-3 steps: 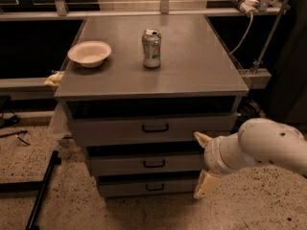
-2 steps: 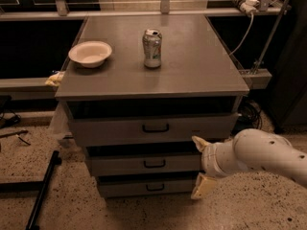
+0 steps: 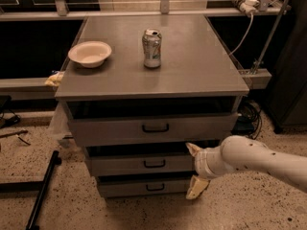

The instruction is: Open middle drawer

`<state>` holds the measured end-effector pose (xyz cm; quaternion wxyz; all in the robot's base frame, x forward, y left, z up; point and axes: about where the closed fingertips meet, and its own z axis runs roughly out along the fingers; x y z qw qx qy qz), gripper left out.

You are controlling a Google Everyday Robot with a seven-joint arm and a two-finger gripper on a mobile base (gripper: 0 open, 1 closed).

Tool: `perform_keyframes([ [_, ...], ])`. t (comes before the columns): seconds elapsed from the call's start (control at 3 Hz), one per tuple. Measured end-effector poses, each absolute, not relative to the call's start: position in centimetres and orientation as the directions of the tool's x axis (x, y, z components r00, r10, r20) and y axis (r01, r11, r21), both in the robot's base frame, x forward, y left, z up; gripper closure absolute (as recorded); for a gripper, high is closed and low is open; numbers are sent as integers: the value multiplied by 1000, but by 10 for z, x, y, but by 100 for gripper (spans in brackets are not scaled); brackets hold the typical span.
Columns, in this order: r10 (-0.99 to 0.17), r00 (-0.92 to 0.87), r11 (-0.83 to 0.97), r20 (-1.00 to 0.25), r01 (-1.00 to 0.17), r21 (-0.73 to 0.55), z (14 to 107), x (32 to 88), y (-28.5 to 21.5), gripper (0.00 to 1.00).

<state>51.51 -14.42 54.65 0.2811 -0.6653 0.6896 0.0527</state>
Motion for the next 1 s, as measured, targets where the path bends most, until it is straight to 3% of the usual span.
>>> perform_keyframes([
  [1.0, -856, 37, 117, -516, -957, -264, 477, 558, -146, 0],
])
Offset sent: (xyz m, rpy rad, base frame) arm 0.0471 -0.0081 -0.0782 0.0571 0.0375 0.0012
